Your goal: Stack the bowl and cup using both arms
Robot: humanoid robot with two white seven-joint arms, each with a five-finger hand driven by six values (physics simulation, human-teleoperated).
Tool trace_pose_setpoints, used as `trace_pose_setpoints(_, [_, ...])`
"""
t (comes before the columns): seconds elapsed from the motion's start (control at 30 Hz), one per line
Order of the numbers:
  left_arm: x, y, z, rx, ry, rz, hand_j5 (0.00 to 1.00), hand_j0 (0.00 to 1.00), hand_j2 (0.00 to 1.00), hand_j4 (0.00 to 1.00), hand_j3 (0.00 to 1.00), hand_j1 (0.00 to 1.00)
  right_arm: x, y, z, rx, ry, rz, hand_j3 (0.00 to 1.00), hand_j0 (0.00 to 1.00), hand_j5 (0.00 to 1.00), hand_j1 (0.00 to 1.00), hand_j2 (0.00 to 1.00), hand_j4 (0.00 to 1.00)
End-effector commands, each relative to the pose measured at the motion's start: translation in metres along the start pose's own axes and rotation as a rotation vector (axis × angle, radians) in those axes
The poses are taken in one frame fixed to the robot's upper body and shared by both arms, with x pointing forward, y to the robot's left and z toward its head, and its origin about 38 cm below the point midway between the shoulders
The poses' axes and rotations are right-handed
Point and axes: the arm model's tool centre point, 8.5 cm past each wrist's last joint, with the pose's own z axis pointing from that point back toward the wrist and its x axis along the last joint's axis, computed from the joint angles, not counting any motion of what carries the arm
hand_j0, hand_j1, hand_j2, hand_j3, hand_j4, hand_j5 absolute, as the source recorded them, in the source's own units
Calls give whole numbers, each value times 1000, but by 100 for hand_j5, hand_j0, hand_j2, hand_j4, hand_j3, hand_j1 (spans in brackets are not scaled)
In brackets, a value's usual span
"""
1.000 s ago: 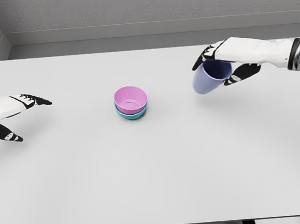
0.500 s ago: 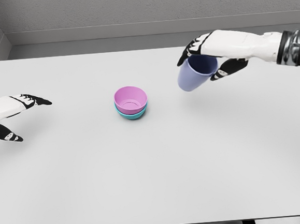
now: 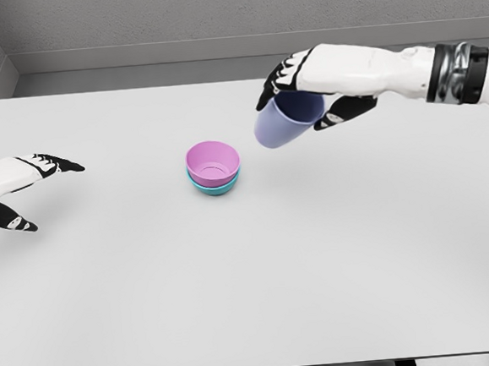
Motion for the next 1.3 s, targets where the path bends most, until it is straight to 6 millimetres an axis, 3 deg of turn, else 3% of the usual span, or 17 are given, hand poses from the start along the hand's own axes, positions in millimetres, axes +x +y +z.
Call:
trace_pose_setpoints(0.0, [0, 1, 0, 4, 0, 5, 100, 100, 100, 100, 100, 100, 3, 2, -4, 2, -15, -4, 75, 75, 75, 75, 75, 75])
trace_pose_setpoints(0.63, [-1, 1, 1, 4, 3, 5, 100, 100, 100, 100, 100, 100, 33, -14, -37, -8, -124, 51, 76, 76, 76, 76, 76, 76])
trace_pose_setpoints(1.27, [-1, 1, 2, 4, 4, 6, 100, 100, 100, 100, 100, 100, 32, -4, -61, 30, -130, 49, 76, 76, 76, 76, 76, 76])
